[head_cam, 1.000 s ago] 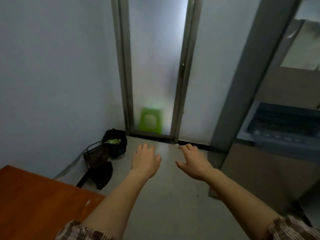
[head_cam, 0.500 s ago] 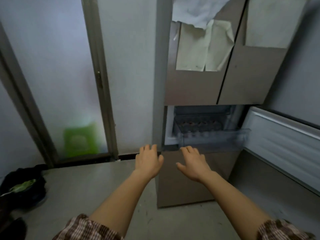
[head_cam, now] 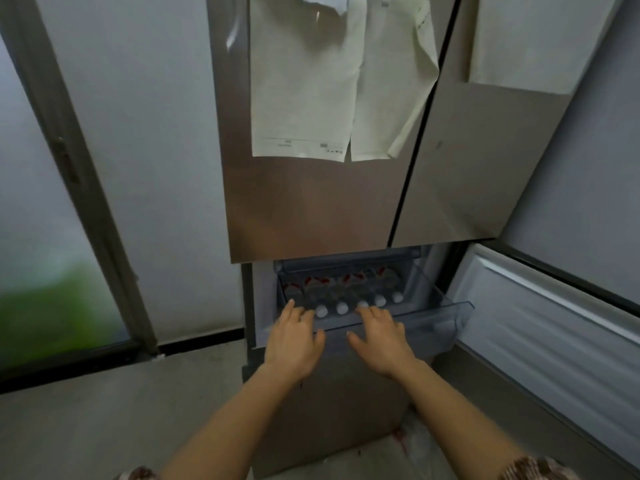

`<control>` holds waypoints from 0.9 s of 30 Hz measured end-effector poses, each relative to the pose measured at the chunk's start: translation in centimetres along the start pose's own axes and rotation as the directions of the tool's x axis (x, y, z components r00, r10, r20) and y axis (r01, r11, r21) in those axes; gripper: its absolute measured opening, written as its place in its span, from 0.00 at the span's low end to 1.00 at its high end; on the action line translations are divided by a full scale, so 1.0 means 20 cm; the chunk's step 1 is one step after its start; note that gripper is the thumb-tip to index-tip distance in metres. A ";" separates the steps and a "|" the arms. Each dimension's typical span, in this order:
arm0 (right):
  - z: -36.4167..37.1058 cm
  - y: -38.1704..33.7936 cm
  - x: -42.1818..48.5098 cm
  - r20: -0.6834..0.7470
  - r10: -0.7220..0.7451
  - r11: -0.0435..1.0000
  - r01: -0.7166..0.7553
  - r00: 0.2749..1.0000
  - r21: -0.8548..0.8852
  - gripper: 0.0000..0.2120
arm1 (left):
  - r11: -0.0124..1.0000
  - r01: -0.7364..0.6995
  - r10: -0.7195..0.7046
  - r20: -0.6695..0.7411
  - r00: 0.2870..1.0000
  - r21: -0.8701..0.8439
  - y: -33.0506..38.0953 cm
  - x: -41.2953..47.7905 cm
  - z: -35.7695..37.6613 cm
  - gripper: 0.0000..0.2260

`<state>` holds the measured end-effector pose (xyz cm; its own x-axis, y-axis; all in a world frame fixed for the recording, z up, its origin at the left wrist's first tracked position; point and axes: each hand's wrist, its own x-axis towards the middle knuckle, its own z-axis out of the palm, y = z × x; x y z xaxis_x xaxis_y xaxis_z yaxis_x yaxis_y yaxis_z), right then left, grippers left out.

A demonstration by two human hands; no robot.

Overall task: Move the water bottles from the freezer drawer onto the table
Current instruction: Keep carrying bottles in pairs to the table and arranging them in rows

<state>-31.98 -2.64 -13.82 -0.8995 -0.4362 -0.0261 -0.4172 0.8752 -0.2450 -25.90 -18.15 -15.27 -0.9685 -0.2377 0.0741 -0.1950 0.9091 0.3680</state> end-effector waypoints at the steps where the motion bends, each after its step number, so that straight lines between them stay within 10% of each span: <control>1: 0.01 0.04 0.08 0.014 -0.003 1.000 0.003 1.000 0.002 0.25 | 1.000 -0.002 0.001 0.043 0.999 0.022 0.02 0.08 0.04 0.24; 14: 0.30 0.31 1.04 0.442 -0.255 0.965 0.196 0.860 0.174 0.18 | 0.871 0.492 -0.456 0.411 0.789 0.023 0.00 0.84 0.45 0.15; 27: 0.57 0.25 1.30 0.587 -0.344 0.939 0.255 0.733 0.232 0.21 | 0.854 0.487 -0.511 0.483 0.711 0.186 -0.11 0.99 0.59 0.23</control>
<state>-55.98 -12.09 -26.80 -0.4397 -0.7436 -0.5037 -0.5910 0.6619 -0.4611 -46.54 -20.84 -25.54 -0.6640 -0.4682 -0.5830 -0.6665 0.7240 0.1777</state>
